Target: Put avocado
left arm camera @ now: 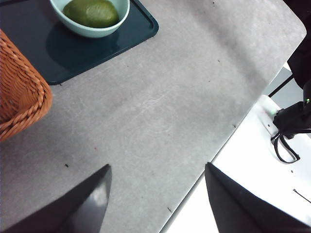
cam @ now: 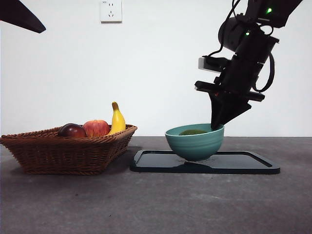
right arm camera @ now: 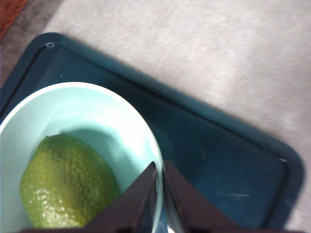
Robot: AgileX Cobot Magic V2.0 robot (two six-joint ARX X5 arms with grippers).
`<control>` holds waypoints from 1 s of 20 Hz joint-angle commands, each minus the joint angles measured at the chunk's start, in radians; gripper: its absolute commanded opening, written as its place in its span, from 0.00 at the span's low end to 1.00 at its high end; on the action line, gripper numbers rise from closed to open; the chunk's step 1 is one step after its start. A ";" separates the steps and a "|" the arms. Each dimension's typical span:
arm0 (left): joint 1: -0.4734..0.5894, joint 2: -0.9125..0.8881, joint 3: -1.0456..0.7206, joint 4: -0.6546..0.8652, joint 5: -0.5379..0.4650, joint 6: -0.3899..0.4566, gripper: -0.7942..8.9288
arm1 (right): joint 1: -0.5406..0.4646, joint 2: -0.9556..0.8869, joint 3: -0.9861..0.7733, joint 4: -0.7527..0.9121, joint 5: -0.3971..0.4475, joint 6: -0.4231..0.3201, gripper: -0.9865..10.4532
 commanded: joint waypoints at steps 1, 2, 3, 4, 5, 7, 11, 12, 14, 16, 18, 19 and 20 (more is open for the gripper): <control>-0.006 0.006 0.008 0.005 0.005 0.013 0.40 | 0.006 0.031 0.025 0.032 -0.019 0.016 0.10; -0.006 0.006 0.008 0.005 0.005 0.013 0.40 | 0.006 0.035 0.025 0.037 -0.018 0.019 0.10; -0.006 0.006 0.008 0.005 0.005 0.012 0.40 | 0.006 0.039 0.025 0.036 -0.018 0.019 0.10; -0.006 0.006 0.008 0.005 0.005 0.012 0.40 | 0.006 0.042 0.025 0.037 -0.018 0.019 0.10; -0.006 0.006 0.008 0.005 0.005 0.012 0.40 | 0.006 0.045 0.025 0.037 -0.018 0.019 0.10; -0.006 0.006 0.008 0.005 0.005 0.012 0.40 | 0.006 0.049 0.025 0.036 -0.018 0.019 0.10; -0.006 0.006 0.008 0.004 0.005 0.012 0.40 | 0.006 0.053 0.025 0.016 -0.018 0.019 0.10; -0.006 0.006 0.008 0.004 0.005 0.012 0.40 | 0.006 0.053 0.025 0.011 -0.018 0.019 0.10; -0.006 0.006 0.008 0.004 0.005 0.013 0.40 | 0.006 0.053 0.025 0.000 -0.017 0.037 0.12; -0.006 0.006 0.008 0.005 0.005 0.013 0.40 | 0.006 0.051 0.025 0.000 -0.017 0.047 0.25; -0.006 0.006 0.008 0.005 0.005 0.013 0.40 | 0.006 0.040 0.025 0.001 -0.013 0.057 0.28; -0.006 0.006 0.008 0.005 0.005 0.013 0.40 | 0.006 0.033 0.026 0.001 -0.009 0.057 0.28; -0.006 0.006 0.008 0.005 0.005 0.013 0.40 | 0.006 0.023 0.026 0.002 0.010 0.057 0.28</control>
